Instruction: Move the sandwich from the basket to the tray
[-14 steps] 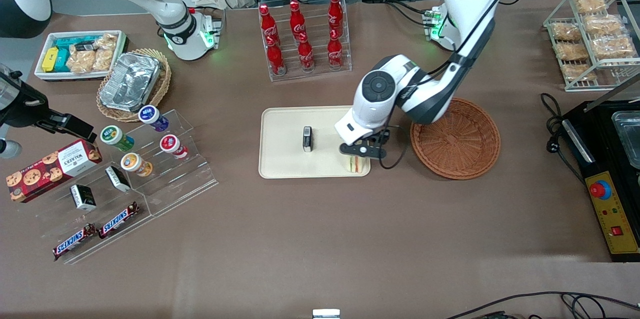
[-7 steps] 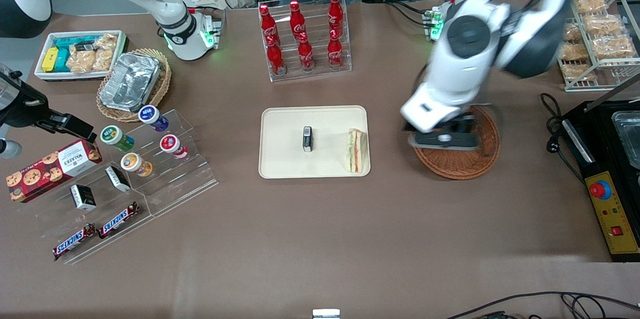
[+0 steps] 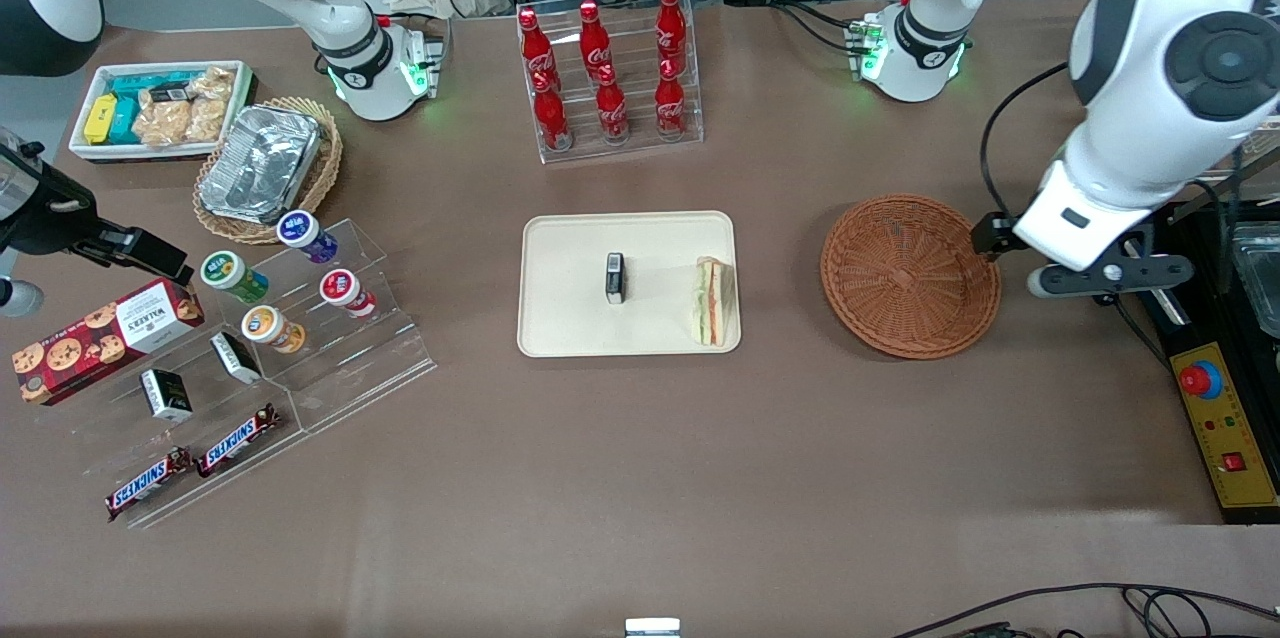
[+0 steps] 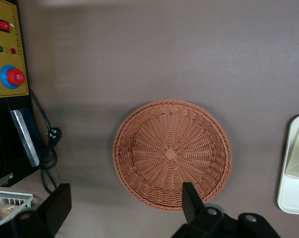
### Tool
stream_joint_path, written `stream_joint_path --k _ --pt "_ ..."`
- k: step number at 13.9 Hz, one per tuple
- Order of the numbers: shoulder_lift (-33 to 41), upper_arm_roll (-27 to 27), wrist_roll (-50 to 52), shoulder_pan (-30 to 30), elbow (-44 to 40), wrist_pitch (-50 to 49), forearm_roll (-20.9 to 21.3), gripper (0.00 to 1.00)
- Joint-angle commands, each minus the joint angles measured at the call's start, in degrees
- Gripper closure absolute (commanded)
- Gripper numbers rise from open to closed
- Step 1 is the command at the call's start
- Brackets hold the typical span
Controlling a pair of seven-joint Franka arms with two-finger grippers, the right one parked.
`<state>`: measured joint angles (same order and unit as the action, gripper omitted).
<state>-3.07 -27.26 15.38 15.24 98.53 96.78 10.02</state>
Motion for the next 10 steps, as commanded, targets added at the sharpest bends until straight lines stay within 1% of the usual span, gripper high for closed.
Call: stream_joint_path --k 1,4,5,6,7,8,9,10 --pt "1.8 -0.7 -1.3 1.7 -1.7 -2.0 -0.5 0.01" --pt "3.7 -0.5 -1.8 2.2 -1.8 -4.1 -0.1 0.01" --pt "4.2 0.1 -1.9 1.4 -2.5 -5.2 -0.2 0.01" --pt "4.0 3.4 -2.5 -1.4 -5.5 -7.6 -0.3 0.01" --pt "3.7 10.9 -6.2 -7.5 -8.9 -10.9 -0.9 0.01" --pt "3.7 18.7 -12.8 -13.4 -10.4 -12.9 -1.7 0.01" --pt "4.0 24.8 -18.7 -16.8 -10.5 -13.3 -5.1 0.01" --pt "4.3 29.4 -22.0 -17.9 -10.4 -13.6 -9.4 0.01"
